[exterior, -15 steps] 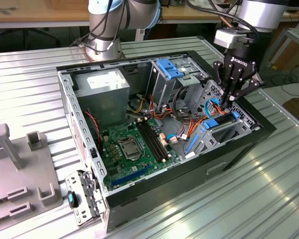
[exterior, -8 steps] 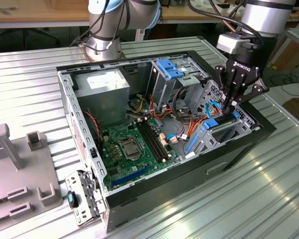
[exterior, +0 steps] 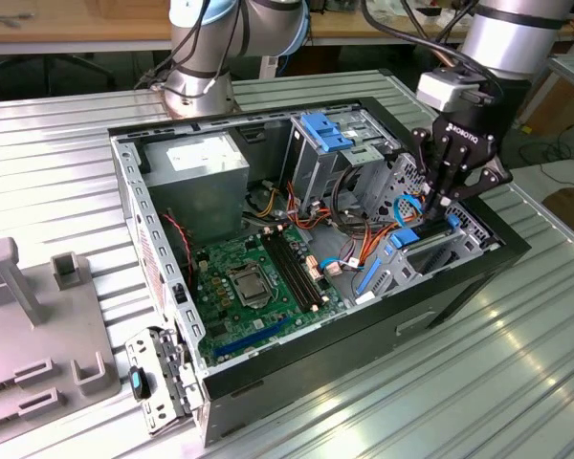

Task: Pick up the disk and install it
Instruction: 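Insert the second disk wire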

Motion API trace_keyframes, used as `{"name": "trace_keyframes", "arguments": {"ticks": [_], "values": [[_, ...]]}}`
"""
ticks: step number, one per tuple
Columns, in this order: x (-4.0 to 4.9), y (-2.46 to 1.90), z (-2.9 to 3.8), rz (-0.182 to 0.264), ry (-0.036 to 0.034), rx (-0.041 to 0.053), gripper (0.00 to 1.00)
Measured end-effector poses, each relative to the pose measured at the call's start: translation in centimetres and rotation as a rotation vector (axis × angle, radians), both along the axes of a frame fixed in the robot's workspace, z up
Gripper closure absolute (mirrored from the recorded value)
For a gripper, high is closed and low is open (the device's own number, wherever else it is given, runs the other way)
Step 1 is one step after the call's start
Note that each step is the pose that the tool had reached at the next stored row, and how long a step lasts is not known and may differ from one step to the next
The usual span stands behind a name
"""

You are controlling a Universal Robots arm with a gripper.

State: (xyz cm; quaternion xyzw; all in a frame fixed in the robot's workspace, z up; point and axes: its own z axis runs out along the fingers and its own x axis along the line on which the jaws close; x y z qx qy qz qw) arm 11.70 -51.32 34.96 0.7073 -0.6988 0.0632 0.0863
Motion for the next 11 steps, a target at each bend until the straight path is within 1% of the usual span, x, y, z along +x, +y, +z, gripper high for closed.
{"name": "trace_keyframes", "arguments": {"ticks": [2, 3, 4, 6, 7, 8, 10, 11], "values": [[0.00, -0.08, -0.06, 0.000, -0.0015, 0.0111, 0.84], [0.00, -0.14, -0.10, 0.000, -0.0023, 0.0146, 0.84], [0.00, -0.25, -0.14, 0.000, -0.0031, 0.0164, 0.84], [0.00, -0.32, -0.15, 0.000, -0.0034, 0.0165, 0.84], [0.00, -0.43, -0.15, 0.000, -0.0034, 0.0164, 0.84], [-0.01, -0.54, -0.16, 0.000, -0.0034, 0.0182, 0.84], [-0.01, -0.93, -0.19, 0.000, -0.0036, 0.0266, 0.84], [0.00, -1.10, -0.20, 0.000, -0.0036, 0.0280, 0.84]]}}
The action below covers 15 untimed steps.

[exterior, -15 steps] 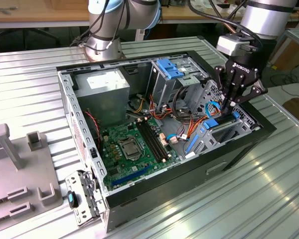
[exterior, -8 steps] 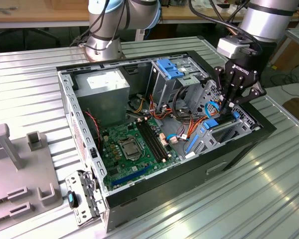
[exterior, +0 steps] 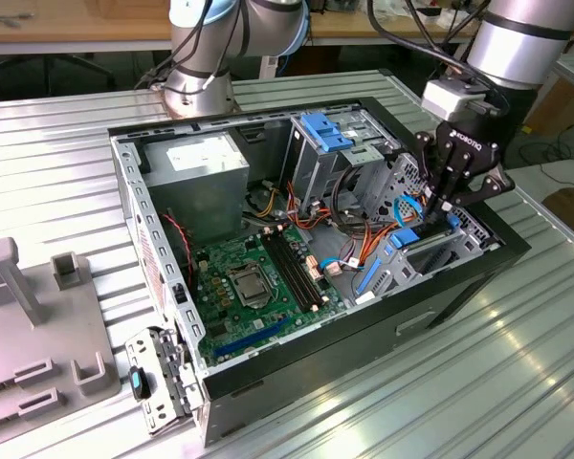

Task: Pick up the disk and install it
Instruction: 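Insert the second disk wire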

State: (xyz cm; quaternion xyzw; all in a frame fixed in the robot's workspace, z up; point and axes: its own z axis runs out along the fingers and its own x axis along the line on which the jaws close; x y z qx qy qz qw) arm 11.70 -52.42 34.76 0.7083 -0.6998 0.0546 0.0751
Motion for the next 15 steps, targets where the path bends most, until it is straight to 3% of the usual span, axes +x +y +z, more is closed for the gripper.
{"name": "trace_keyframes", "arguments": {"ticks": [2, 4, 6, 7, 15], "values": [[0.00, -0.16, -0.03, 0.000, -0.0004, 0.0046, 0.84], [0.00, -0.20, -0.05, 0.001, -0.0025, 0.0167, 0.84], [-0.02, -0.28, -0.04, 0.004, -0.0077, 0.0490, 0.84], [-0.04, -0.38, -0.05, 0.006, -0.0101, 0.0554, 0.84], [-0.35, -0.77, -0.05, 0.016, -0.0166, 0.0607, 0.84]]}}
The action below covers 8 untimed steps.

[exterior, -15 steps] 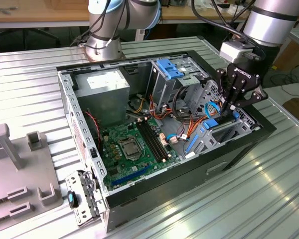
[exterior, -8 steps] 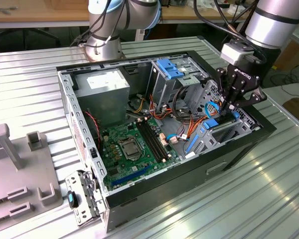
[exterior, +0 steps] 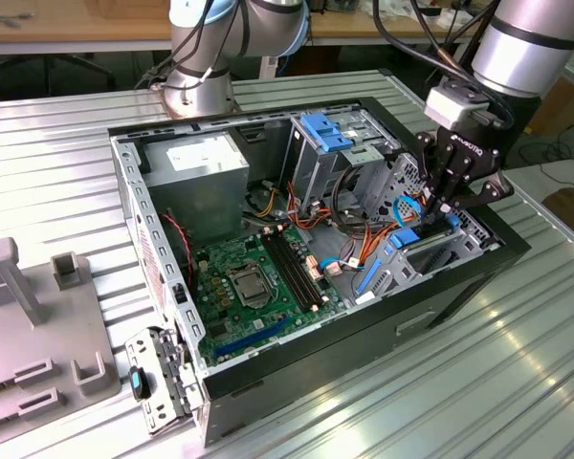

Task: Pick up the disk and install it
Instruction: 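Insert the second disk wire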

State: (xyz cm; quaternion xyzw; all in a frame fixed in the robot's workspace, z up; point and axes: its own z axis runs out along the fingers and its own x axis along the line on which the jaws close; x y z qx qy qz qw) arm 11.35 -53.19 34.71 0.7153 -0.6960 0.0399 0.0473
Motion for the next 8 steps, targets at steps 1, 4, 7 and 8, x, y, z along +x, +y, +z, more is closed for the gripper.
{"name": "trace_keyframes", "arguments": {"ticks": [1, 4, 7, 8], "values": [[0.00, -0.01, 0.00, 0.000, -0.0001, 0.0000, 0.84], [0.00, -0.08, 0.00, 0.000, -0.0004, 0.0008, 0.84], [-0.01, -0.28, 0.00, 0.000, -0.0009, 0.0102, 0.84], [-0.01, -0.33, 0.00, 0.000, -0.0010, 0.0133, 0.84]]}}
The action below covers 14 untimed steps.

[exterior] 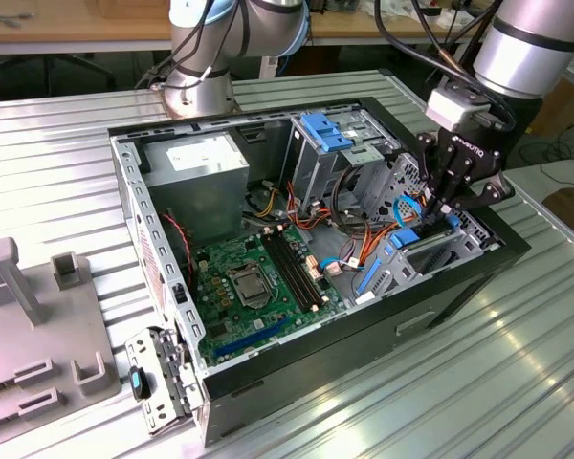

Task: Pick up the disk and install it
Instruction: 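Insert the second disk wire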

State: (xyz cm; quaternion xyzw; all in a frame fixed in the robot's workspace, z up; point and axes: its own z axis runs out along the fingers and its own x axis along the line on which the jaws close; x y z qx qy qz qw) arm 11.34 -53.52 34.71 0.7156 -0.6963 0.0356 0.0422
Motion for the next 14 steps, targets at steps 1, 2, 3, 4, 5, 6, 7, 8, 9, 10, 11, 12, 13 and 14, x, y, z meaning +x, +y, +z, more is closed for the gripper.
{"name": "trace_keyframes", "arguments": {"ticks": [1, 2, 3, 4, 5, 6, 7, 8, 9, 10, 11, 12, 13, 14], "values": [[0.00, -0.05, 0.00, 0.000, -0.0001, 0.0044, 0.84], [0.00, -0.07, 0.00, 0.000, -0.0002, 0.0082, 0.84], [0.01, -0.10, 0.00, 0.000, -0.0010, 0.0166, 0.84], [0.01, -0.13, 0.00, 0.000, -0.0016, 0.0227, 0.84], [0.01, -0.18, 0.00, 0.000, -0.0025, 0.0338, 0.84], [0.01, -0.25, 0.00, 0.000, -0.0030, 0.0413, 0.84], [0.00, -0.32, 0.00, 0.000, -0.0032, 0.0456, 0.84], [0.00, -0.43, 0.00, 0.000, -0.0035, 0.0505, 0.84], [0.00, -0.52, 0.00, 0.000, -0.0037, 0.0544, 0.84], [0.00, -0.63, 0.00, 0.000, -0.0039, 0.0590, 0.84], [0.00, -0.71, 0.00, 0.000, -0.0040, 0.0606, 0.84], [0.01, -0.78, 0.00, 0.000, -0.0041, 0.0612, 0.84], [0.00, -0.88, 0.00, 0.000, -0.0041, 0.0617, 0.84], [0.00, -0.95, 0.00, 0.000, -0.0042, 0.0618, 0.84]]}}
